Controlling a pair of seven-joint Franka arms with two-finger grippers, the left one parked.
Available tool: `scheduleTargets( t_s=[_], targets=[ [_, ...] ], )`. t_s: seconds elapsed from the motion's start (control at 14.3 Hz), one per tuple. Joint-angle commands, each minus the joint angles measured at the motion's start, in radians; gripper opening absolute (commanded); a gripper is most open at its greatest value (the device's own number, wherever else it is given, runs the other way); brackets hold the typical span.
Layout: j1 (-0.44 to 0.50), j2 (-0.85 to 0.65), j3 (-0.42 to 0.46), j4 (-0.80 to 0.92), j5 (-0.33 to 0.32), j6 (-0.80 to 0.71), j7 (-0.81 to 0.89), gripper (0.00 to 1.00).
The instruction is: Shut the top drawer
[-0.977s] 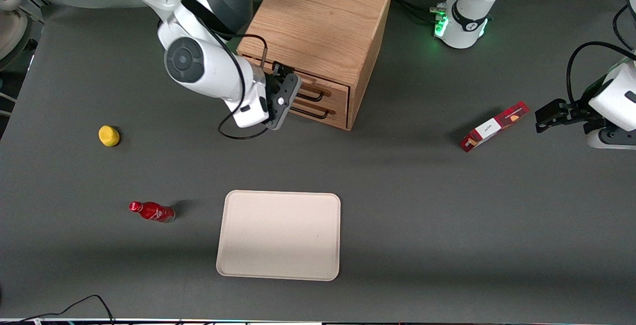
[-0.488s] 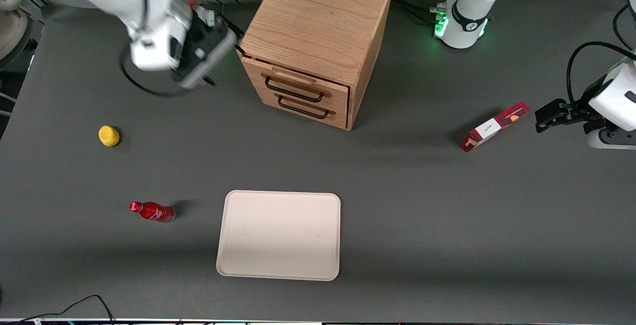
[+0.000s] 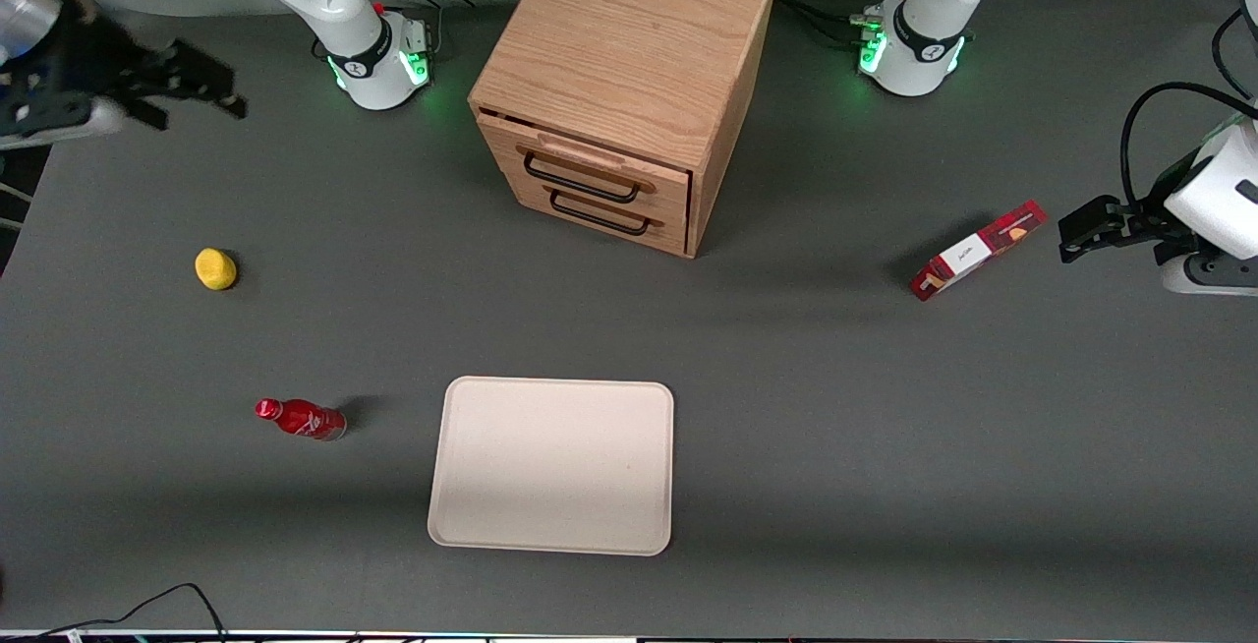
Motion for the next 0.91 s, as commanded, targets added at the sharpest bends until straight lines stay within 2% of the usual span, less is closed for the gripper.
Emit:
scheduleTargets(
  t_s=[0.0,0.21,0.35,0.49,0.84],
  targets=[
    [0.011,-0.034,-0.046,-0.131,-0.037,0.119,0.049,1.00],
    [0.011,-0.105,-0.048,-0.299,-0.058,0.260,0.052,1.00],
    [0.013,-0.120,-0.045,-0.331,-0.121,0.299,0.052,1.00],
    [0.013,-0.114,-0.043,-0.327,-0.156,0.311,0.051,1.00],
    [0.018,-0.039,-0.039,-0.224,-0.159,0.311,0.037,1.00]
  ],
)
